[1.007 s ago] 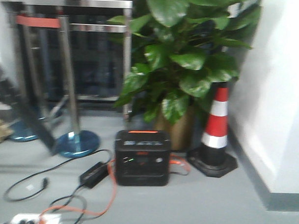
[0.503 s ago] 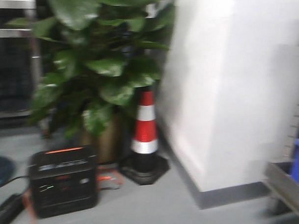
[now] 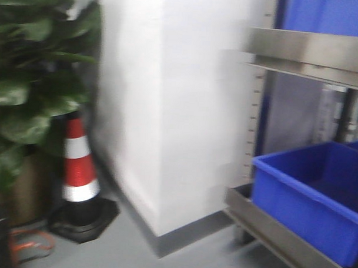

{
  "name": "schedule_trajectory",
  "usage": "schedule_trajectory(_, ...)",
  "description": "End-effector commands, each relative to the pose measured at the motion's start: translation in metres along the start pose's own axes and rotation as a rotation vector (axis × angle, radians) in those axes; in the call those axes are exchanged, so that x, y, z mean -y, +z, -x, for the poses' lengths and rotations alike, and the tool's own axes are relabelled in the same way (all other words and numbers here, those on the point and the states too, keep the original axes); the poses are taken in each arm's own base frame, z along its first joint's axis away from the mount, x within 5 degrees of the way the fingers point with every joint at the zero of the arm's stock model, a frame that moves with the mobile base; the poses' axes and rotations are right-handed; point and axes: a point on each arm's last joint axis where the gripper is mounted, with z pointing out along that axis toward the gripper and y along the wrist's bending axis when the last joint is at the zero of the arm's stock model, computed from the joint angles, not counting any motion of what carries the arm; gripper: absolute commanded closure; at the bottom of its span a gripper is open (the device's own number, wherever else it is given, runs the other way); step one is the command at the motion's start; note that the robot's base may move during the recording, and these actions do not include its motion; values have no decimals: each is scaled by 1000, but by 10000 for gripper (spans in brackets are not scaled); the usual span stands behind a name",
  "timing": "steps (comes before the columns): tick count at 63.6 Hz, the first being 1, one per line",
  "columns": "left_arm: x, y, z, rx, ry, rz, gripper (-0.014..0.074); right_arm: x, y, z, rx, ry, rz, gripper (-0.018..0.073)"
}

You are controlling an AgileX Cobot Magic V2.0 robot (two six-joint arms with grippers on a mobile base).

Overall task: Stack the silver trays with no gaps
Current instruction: 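Carry the tray with both grippers while driving past the plant and cone, then carry the tray with both grippers up to the other shelf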

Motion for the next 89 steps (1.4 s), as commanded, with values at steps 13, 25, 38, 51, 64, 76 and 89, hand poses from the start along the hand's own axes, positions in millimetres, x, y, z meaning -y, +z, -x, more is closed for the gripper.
schedule_trajectory(13,8,-4,7,36,-39,-34,614,-13,-5,11,97,11,118,619)
schedule_trajectory(25,8,-4,7,36,-39,-34,614,-13,-5,11,97,11,118,619)
schedule_trajectory(38,8,-4,7,36,-39,-34,614,-13,-5,11,97,11,118,619)
schedule_trajectory(51,8,-4,7,36,-39,-34,614,-13,-5,11,97,11,118,619)
schedule_trajectory(64,8,-4,7,36,-39,-34,614,-13,-5,11,97,11,118,619)
schedule_trajectory(76,8,-4,7,36,-39,-34,614,-13,-5,11,97,11,118,619)
schedule_trajectory(89,8,-4,7,36,-39,-34,614,-13,-5,11,97,11,118,619)
